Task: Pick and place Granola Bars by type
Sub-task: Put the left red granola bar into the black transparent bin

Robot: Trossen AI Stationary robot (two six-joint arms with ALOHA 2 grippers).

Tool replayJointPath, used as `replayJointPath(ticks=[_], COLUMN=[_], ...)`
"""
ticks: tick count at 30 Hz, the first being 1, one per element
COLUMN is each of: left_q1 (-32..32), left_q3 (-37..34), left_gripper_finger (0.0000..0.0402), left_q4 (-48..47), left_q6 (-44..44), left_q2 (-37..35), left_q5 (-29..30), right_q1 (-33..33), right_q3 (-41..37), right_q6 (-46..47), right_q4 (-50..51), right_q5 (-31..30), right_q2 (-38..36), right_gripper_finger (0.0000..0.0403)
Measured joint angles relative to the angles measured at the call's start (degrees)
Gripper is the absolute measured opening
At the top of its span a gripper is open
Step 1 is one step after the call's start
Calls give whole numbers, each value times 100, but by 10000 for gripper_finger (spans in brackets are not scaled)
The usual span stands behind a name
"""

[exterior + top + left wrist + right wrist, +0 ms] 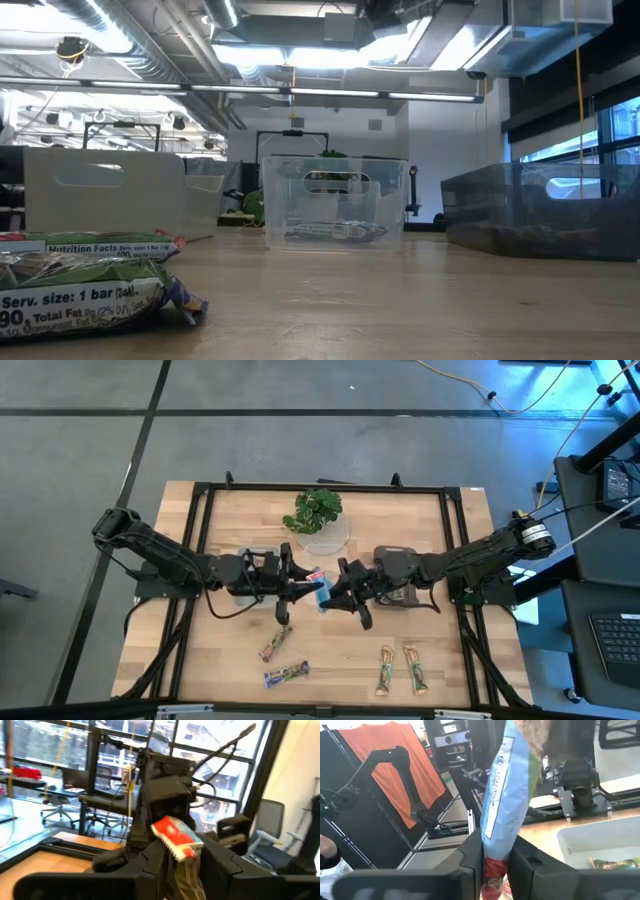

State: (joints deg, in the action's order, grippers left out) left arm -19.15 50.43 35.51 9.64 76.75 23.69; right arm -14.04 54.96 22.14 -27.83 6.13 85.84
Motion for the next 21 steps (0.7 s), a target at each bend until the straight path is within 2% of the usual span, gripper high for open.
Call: replayJointPath(ticks=[5,10,15,21], left_q1=[4,-79,-182,-224], left_q3=[0,0,2,2], left_gripper_finger=[123,144,150,148], left_q4=[-119,-944,-2203,-2930], left_q6=[-273,-694,-82,772], left_q2=[-38,-347,-855,-1056], left_q5=[250,362,725,746], right_q1=[-4,-4,-4,-4], right_q3=[0,0,0,0], right_q6=[25,408,1172,2666], right_q4=[229,1307,3176,5911], right_q5=[34,40,-58,-970], right_q2=[-13,-241,-682,-1177], right_gripper_finger=[64,65,68,63])
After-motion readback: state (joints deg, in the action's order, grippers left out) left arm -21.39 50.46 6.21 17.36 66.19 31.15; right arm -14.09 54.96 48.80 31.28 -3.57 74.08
